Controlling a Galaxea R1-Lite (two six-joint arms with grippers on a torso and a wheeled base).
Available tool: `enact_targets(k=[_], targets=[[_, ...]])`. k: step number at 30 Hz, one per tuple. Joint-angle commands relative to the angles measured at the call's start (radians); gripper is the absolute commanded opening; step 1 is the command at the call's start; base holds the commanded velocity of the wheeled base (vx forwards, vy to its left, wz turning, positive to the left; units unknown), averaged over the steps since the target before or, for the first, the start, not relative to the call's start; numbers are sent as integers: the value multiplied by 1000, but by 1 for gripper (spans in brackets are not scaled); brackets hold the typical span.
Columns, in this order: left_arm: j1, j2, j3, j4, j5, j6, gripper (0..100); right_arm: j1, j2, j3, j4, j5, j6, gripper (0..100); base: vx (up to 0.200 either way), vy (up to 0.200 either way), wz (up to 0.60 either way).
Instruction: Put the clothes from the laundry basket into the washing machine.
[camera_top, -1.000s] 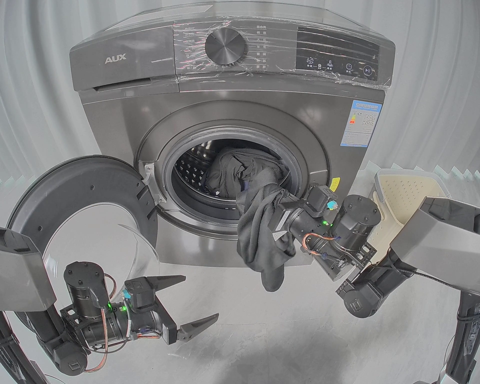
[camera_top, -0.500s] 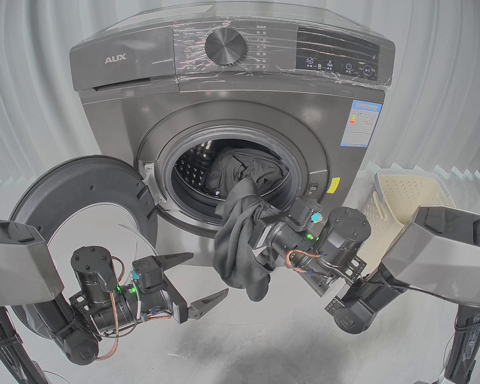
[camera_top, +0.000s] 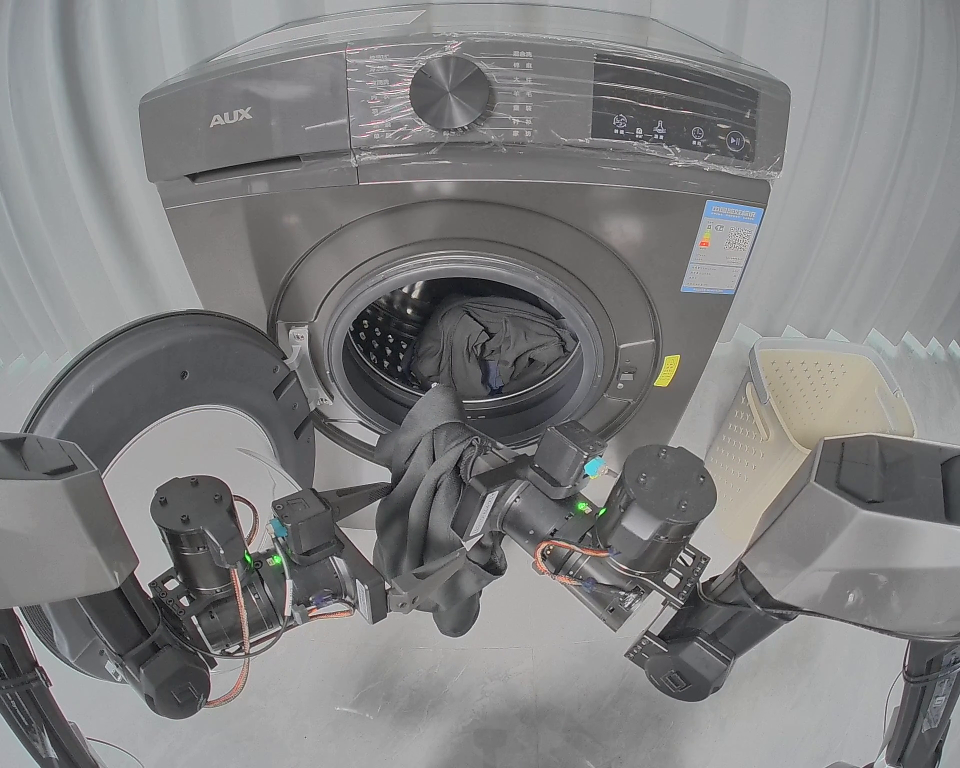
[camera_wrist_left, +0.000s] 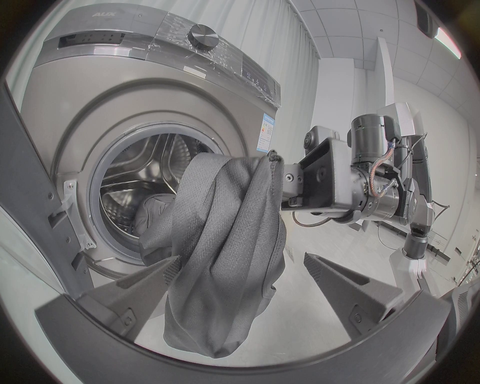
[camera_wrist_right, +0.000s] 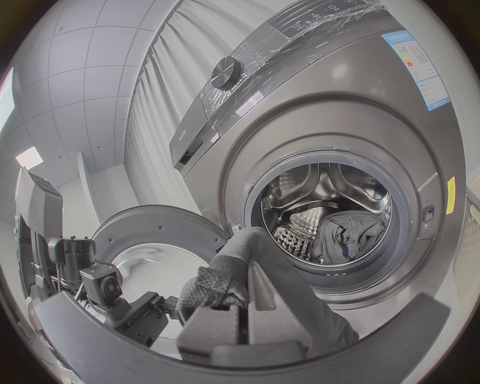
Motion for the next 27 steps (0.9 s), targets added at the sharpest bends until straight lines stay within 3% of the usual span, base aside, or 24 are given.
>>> enact_targets(k=[1, 8, 17, 22, 27], targets=[[0, 19, -5, -1, 1, 0, 100, 16, -6, 3, 0, 1, 3, 0, 0, 0, 0], [-1, 48, -17, -1, 2, 0, 100, 62, -7, 10, -2, -2, 4, 0, 0, 0, 0], [9, 105, -48, -3, 4, 0, 100, 72, -35, 46, -2, 0, 15, 0, 0, 0, 0], [19, 134, -73, -3, 47, -14, 100, 81, -58, 90, -4, 0, 42, 0, 0, 0, 0], [19, 147, -85, -3, 54, -25, 100, 102, -64, 121, -4, 1, 44, 0, 0, 0, 0]])
